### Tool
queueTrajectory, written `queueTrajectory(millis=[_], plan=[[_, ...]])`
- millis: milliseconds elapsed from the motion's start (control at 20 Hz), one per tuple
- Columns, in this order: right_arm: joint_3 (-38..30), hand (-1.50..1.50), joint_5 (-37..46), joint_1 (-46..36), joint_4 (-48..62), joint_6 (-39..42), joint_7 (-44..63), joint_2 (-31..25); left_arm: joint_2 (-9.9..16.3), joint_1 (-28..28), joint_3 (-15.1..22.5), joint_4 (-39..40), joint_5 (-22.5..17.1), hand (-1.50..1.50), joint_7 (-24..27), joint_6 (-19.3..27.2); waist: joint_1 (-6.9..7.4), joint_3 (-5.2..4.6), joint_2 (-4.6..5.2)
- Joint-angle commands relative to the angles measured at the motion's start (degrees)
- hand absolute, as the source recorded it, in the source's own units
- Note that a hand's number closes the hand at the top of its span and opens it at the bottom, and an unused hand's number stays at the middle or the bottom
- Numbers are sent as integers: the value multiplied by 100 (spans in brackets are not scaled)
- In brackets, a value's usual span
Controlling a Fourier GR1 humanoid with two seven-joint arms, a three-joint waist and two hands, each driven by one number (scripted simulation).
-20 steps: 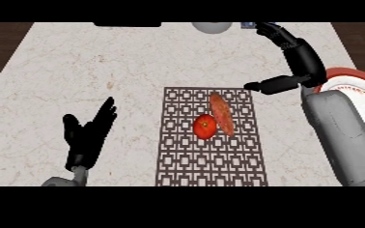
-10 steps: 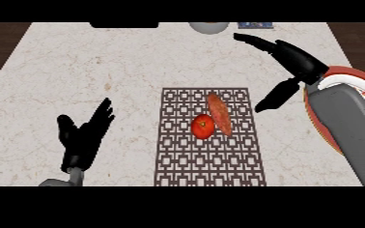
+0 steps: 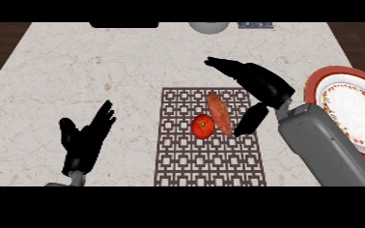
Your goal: Pick the tomato from the placemat and place it in the plate
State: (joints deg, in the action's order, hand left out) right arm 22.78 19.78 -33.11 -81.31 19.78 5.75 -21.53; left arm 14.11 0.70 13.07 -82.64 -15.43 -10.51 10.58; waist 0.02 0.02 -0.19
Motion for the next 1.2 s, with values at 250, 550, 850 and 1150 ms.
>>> queueTrajectory(millis=[250,550,850,1150], plan=[[320,-150,780,602,-186,313,366,392,-163,-35,-58,-135,219,0,-300,-19,8,-2,15],[111,-150,1201,643,204,342,178,897,-490,-47,-116,256,438,0,-52,-122,13,-2,21],[377,-150,1923,1192,-301,205,430,1086,-203,99,-437,-283,349,0,-429,-436,5,-2,14],[110,-150,2488,831,475,15,250,1313,-355,46,-584,-118,440,0,-280,-524,22,-2,18]])
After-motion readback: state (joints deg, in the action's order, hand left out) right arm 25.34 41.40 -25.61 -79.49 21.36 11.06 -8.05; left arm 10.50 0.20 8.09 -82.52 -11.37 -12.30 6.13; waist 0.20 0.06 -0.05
